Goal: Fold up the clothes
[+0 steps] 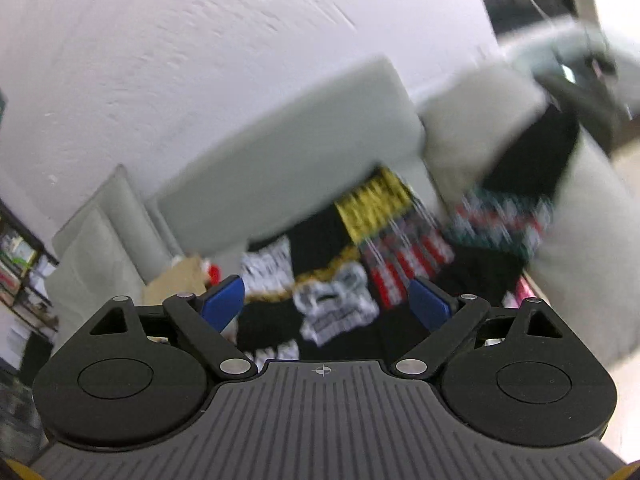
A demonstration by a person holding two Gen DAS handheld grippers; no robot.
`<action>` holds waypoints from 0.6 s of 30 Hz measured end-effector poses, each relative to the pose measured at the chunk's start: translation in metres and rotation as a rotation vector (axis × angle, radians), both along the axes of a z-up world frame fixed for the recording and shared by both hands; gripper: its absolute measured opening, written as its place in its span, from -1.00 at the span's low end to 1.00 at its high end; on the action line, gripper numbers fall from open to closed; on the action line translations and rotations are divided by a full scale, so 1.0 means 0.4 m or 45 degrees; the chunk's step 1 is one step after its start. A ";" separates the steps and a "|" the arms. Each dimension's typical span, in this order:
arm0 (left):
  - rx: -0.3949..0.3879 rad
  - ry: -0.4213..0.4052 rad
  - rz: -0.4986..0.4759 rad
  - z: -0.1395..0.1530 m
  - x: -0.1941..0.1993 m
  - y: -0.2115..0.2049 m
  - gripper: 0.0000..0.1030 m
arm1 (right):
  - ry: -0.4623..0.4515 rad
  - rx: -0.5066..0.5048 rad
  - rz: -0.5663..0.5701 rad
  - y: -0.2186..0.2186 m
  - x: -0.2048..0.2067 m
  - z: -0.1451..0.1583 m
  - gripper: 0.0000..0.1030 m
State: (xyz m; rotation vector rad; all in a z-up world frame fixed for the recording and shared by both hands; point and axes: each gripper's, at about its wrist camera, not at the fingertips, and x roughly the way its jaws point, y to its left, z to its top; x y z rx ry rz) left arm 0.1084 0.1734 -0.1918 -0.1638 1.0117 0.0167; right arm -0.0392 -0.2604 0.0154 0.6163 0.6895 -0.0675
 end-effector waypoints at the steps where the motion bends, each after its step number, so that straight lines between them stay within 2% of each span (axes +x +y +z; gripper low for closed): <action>1: 0.066 0.009 0.007 0.026 -0.019 -0.014 -0.79 | 0.035 0.008 -0.031 -0.027 -0.014 -0.020 0.81; 2: 0.124 0.005 0.013 0.054 -0.038 -0.030 -0.81 | 0.069 0.016 -0.063 -0.055 -0.028 -0.040 0.81; 3: 0.171 -0.019 0.015 0.085 -0.059 -0.051 -0.74 | 0.104 0.024 -0.094 -0.082 -0.043 -0.060 0.81; 4: 0.198 -0.053 0.017 0.119 -0.082 -0.071 -0.58 | 0.139 0.016 -0.113 -0.103 -0.051 -0.078 0.81; 5: 0.196 -0.104 0.019 0.158 -0.112 -0.088 -0.25 | 0.163 0.009 -0.120 -0.121 -0.057 -0.094 0.81; 6: 0.194 -0.154 0.020 0.197 -0.141 -0.106 -0.04 | 0.167 0.006 -0.109 -0.132 -0.061 -0.105 0.81; 8: 0.203 -0.230 0.017 0.265 -0.195 -0.142 0.06 | 0.167 -0.004 -0.072 -0.145 -0.065 -0.120 0.81; 9: 0.211 -0.259 0.016 0.289 -0.217 -0.162 0.26 | 0.165 -0.013 -0.047 -0.148 -0.064 -0.123 0.81; 11: 0.230 -0.310 0.004 0.329 -0.264 -0.205 0.42 | 0.164 -0.061 0.019 -0.137 -0.061 -0.123 0.81; 13: 0.263 -0.342 -0.016 0.354 -0.302 -0.246 0.47 | 0.158 -0.123 0.096 -0.121 -0.067 -0.127 0.81; 15: 0.279 -0.363 -0.020 0.368 -0.334 -0.278 0.60 | 0.144 -0.182 0.159 -0.093 -0.069 -0.125 0.81; 18: 0.292 -0.384 -0.016 0.380 -0.377 -0.318 0.68 | 0.116 -0.242 0.222 -0.051 -0.079 -0.117 0.81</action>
